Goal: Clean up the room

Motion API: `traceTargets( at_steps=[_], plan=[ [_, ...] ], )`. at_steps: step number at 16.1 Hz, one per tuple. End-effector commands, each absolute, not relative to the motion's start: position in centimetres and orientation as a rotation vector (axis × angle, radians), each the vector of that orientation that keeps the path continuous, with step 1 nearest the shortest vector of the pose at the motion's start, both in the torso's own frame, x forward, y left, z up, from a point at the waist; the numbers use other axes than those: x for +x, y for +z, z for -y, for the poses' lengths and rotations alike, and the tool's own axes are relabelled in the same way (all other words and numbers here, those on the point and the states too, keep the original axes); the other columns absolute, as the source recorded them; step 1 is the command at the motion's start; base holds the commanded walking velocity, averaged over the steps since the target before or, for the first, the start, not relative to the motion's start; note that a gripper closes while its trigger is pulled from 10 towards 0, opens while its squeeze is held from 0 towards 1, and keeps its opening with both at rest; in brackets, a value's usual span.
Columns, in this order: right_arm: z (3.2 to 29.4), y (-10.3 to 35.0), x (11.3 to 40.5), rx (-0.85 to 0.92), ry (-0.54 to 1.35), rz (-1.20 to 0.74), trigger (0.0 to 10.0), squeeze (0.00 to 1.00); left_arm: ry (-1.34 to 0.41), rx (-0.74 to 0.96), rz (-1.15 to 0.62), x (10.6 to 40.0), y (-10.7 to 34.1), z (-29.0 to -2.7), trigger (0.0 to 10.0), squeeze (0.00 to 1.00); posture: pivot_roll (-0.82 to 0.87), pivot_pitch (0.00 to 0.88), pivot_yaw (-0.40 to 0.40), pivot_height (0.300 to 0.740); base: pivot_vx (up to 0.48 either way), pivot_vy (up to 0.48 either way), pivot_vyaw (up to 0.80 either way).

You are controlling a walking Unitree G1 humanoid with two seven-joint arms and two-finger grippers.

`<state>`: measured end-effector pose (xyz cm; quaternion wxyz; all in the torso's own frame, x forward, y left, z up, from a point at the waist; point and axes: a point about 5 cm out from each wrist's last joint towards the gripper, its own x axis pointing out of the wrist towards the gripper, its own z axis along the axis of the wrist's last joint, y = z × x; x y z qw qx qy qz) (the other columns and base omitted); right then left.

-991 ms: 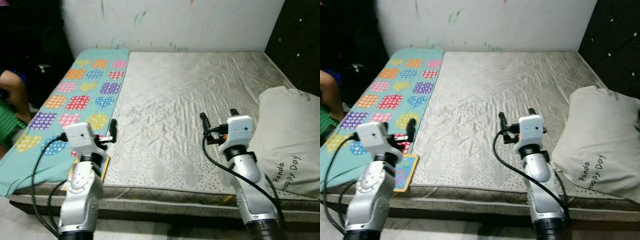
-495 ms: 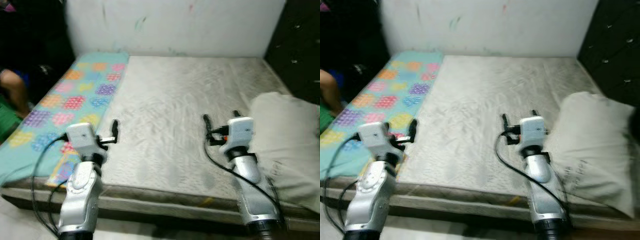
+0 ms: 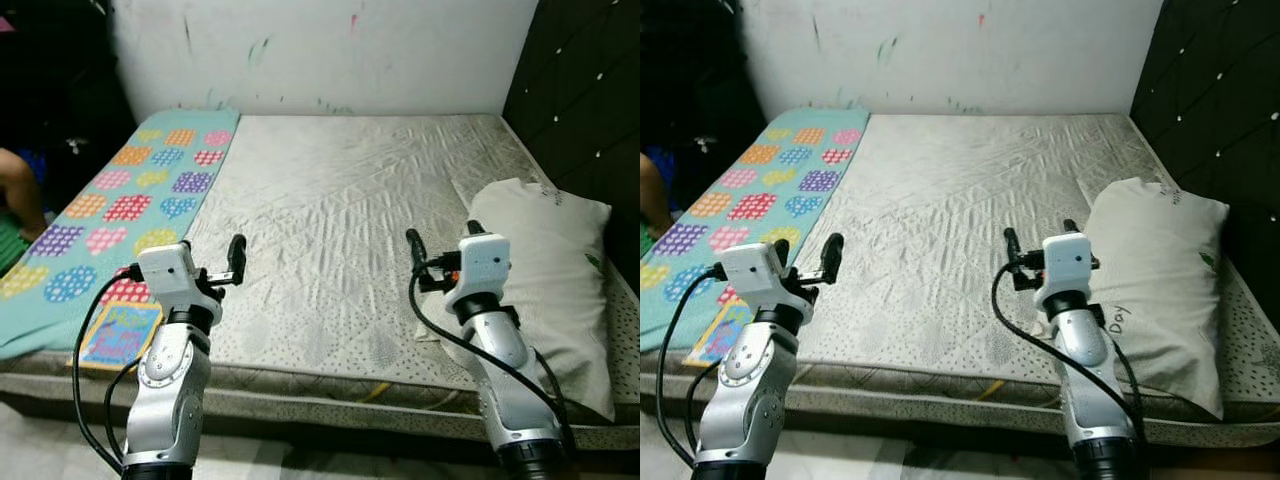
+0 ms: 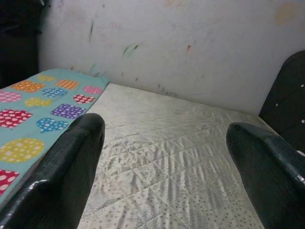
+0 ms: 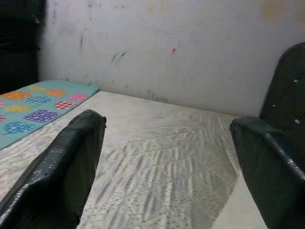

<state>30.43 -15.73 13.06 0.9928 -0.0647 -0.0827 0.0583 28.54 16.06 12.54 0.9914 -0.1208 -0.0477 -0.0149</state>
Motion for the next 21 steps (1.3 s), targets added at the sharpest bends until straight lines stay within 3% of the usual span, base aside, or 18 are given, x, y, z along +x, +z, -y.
traceTargets(
  at_steps=[1, 10, 17, 21],
  plan=[
    [15.4, 13.6, 30.6, -0.132, 0.124, 0.187, 10.0, 0.0, -0.028, -0.237, 0.114, 28.4, 12.9, -16.4, 10.0, 0.0, -0.09, 0.0, 0.047, 0.74, 0.296, 0.0, 0.0],
    [15.5, 13.6, 30.6, -0.136, 0.123, 0.193, 10.0, 0.0, -0.046, -0.235, 0.115, 28.4, 12.9, -16.3, 10.0, 0.0, -0.09, 0.0, 0.051, 0.74, 0.301, 0.0, 0.0],
    [16.1, 13.5, 30.6, -0.114, 0.11, 0.177, 10.0, 0.0, -0.037, -0.234, 0.1, 28.6, 12.7, -16.4, 10.0, 0.0, -0.09, 0.0, 0.051, 0.74, 0.0, 0.0, 0.0],
    [16.4, 13.3, 30.5, -0.128, 0.105, 0.167, 10.0, 0.0, -0.029, -0.238, 0.093, 28.6, 12.6, -16.4, 10.0, 0.0, -0.09, 0.0, 0.049, 0.74, 0.0, 0.0, -0.72]
  ],
)
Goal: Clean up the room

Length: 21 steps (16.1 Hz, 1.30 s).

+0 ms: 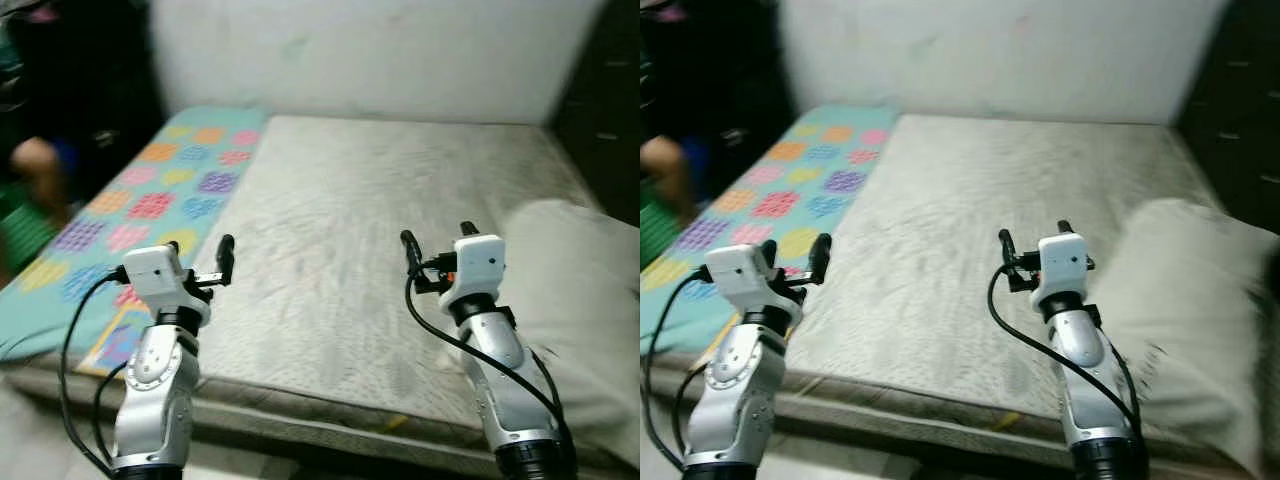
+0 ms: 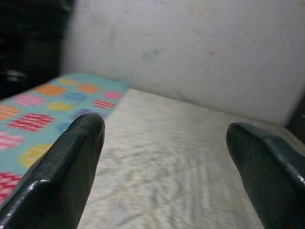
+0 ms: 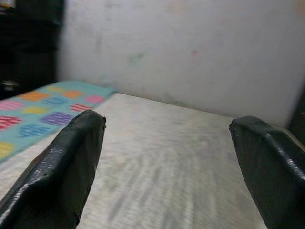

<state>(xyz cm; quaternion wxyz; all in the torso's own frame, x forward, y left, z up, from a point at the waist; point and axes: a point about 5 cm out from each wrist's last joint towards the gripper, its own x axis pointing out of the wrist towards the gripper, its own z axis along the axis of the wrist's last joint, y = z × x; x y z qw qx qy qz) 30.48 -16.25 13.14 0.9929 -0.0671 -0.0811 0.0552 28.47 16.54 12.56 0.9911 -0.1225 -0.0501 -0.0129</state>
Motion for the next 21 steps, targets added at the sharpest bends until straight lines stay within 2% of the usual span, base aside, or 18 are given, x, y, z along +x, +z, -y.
traceTargets(
  at_steps=[1, 7, 18, 21],
  plan=[
    [16.45, 13.34, 30.52, -0.13, 0.105, 0.169, 10.0, 0.0, -0.015, -0.246, 0.086, 28.71, 12.52, -16.36, 10.0, 0.0, -0.09, 0.0, 0.048, 0.74, 0.0, 0.0, -0.8],
    [16.37, 13.41, 30.6, -0.127, 0.108, 0.17, 10.0, 0.0, -0.001, -0.235, 0.078, 28.82, 12.48, -16.36, 10.0, 0.0, -0.09, 0.0, 0.047, 0.74, 0.0, -0.051, -0.13],
    [16.38, 13.35, 30.58, -0.132, 0.106, 0.17, 10.0, 0.0, 0.003, -0.235, 0.077, 28.92, 12.51, -16.33, 10.0, 0.0, -0.09, 0.0, 0.047, 0.74, 0.0, -0.48, 0.0],
    [16.41, 13.33, 30.57, -0.133, 0.107, 0.169, 10.0, 0.0, -0.001, -0.236, 0.077, 28.92, 12.48, -16.28, 10.0, 0.0, -0.09, 0.0, 0.046, 0.74, 0.0, -0.268, 0.0]
  ],
)
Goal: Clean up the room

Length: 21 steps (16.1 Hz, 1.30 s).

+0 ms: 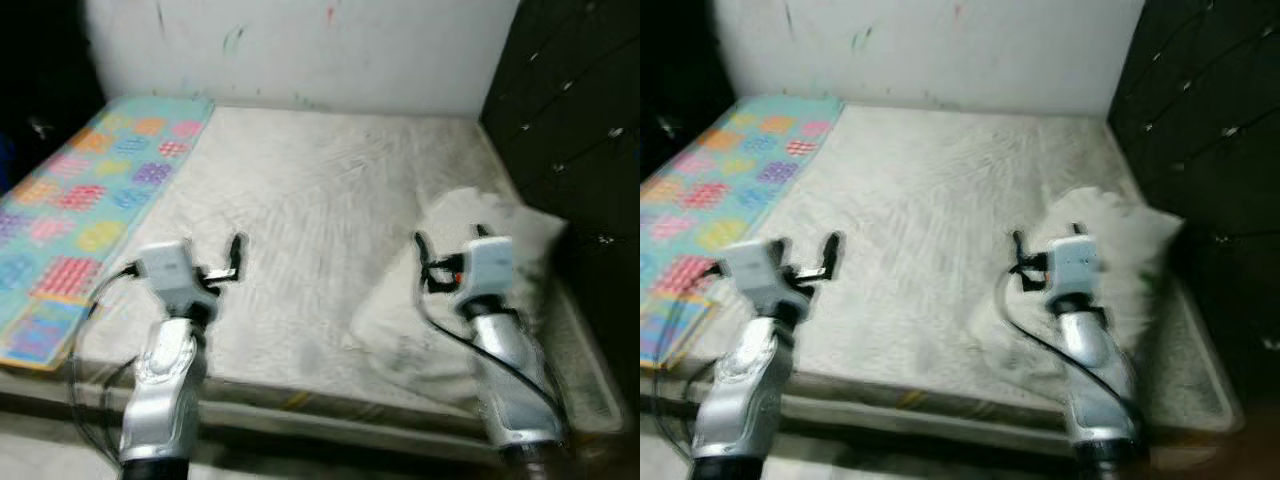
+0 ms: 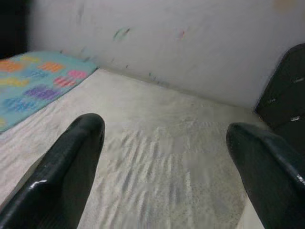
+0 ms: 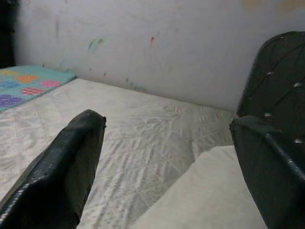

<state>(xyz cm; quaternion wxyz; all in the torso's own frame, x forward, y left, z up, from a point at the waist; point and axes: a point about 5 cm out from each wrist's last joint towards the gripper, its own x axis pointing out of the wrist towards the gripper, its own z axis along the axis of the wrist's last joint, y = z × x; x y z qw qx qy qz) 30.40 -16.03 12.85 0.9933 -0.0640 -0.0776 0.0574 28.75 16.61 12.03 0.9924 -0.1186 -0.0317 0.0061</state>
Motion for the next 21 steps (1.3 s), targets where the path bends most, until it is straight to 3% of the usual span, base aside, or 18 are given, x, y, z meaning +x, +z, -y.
traceTargets(
  at_steps=[1, 5, 10, 13, 21],
  plan=[
    [16.42, 13.32, 30.56, -0.133, 0.106, 0.169, 10.0, 0.0, -0.002, -0.244, 0.081, 28.9, 12.48, -16.27, 10.0, 0.0, -0.09, 0.0, 0.046, 0.74, 0.0, 0.0, 0.0],
    [16.54, 13.39, 30.72, -0.132, 0.102, 0.168, 10.0, 0.0, -0.055, -0.258, 0.118, 28.87, 12.9, -15.7, 10.0, 0.0, -0.1, 0.0, 0.047, 0.74, 0.0, 0.0, 0.0],
    [16.61, 13.35, 30.69, -0.134, 0.104, 0.167, 10.0, 0.0, -0.069, -0.262, 0.129, 28.86, 12.98, -15.55, 10.0, 0.0, -0.1, 0.0, 0.043, 0.74, 0.0, 0.0, -0.62],
    [16.59, 13.44, 30.76, -0.135, 0.103, 0.171, 10.0, 0.0, -0.078, -0.262, 0.134, 28.87, 13.05, -15.48, 10.0, 0.0, -0.1, 0.0, 0.044, 0.74, 0.0, 0.0, 0.0],
    [16.59, 13.47, 30.78, -0.136, 0.104, 0.172, 10.0, 0.0, -0.089, -0.264, 0.139, 28.9, 13.13, -15.4, 10.0, 0.0, -0.1, 0.0, 0.044, 0.74, 0.262, 0.0, 0.0]
  ],
)
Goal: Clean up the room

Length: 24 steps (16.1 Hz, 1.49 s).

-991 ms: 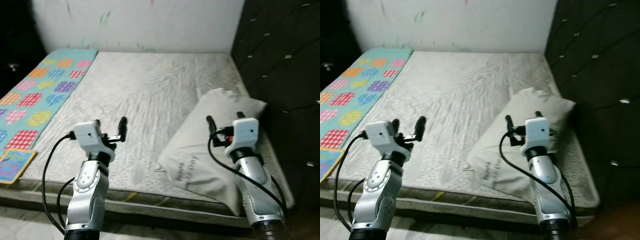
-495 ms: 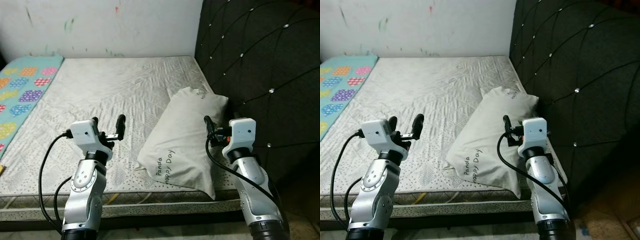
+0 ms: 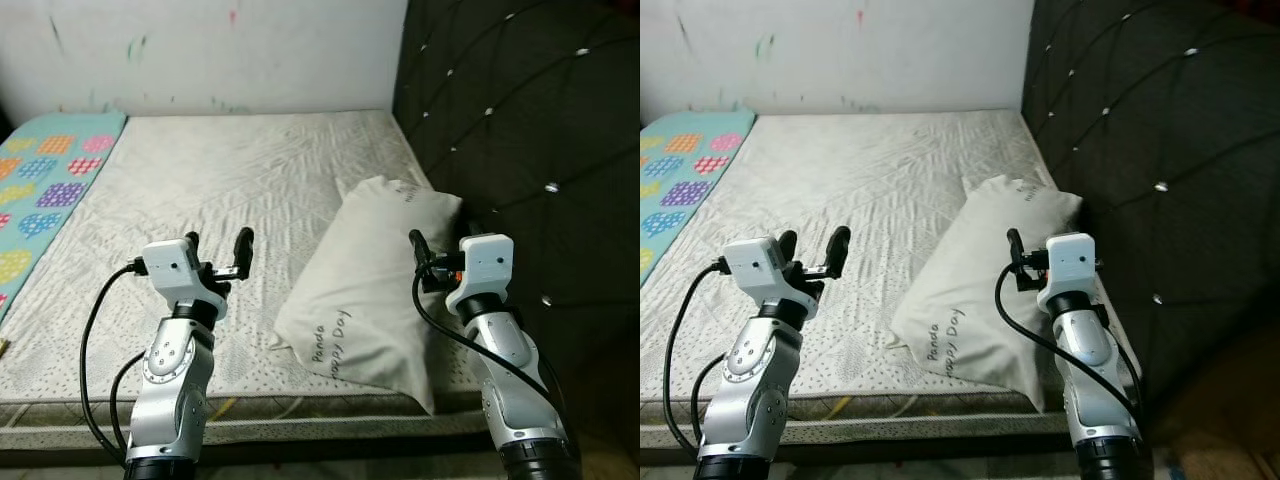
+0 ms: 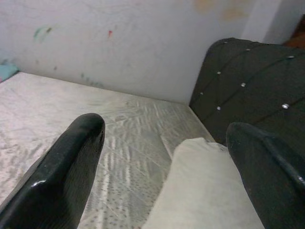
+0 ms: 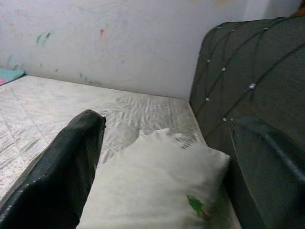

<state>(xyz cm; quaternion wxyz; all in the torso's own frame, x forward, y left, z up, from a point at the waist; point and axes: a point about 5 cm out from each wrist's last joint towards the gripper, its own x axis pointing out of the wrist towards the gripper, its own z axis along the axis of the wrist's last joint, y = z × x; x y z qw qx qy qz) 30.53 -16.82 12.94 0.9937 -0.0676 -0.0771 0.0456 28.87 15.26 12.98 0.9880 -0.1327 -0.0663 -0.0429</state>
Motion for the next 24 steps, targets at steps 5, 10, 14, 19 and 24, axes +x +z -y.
traceTargets(
  at_steps=[5, 10, 14, 19, 24],
  plan=[
    [16.58, 13.45, 30.78, -0.138, 0.105, 0.171, 10.0, 0.0, -0.085, -0.265, 0.134, 28.88, 13.06, -15.44, 10.0, 0.0, -0.1, 0.0, 0.043, 0.74, 0.255, 0.0, 0.0],
    [16.79, 13.51, 30.87, -0.141, 0.1, 0.172, 10.0, 0.0, -0.092, -0.261, 0.134, 28.86, 13.03, -15.39, 10.0, 0.0, -0.1, 0.0, 0.043, 0.74, 0.248, 0.0, 0.0],
    [16.83, 13.51, 30.87, -0.141, 0.096, 0.172, 10.0, 0.0, -0.096, -0.26, 0.133, 28.88, 13.04, -15.35, 10.0, 0.0, -0.1, 0.0, 0.043, 0.74, 0.274, 0.0, -0.72],
    [16.87, 13.51, 30.87, -0.143, 0.095, 0.172, 10.0, 0.0, -0.081, -0.264, 0.116, 28.94, 12.81, -15.48, 10.0, 0.0, -0.1, 0.0, 0.044, 0.74, 0.17, 0.0, -0.09],
    [16.94, 13.49, 30.83, -0.144, 0.092, 0.174, 10.0, 0.0, -0.037, -0.266, 0.087, 29.09, 12.46, -15.8, 10.0, 0.0, -0.1, 0.0, 0.045, 0.74, 0.0, 0.0, 0.0]
  ],
)
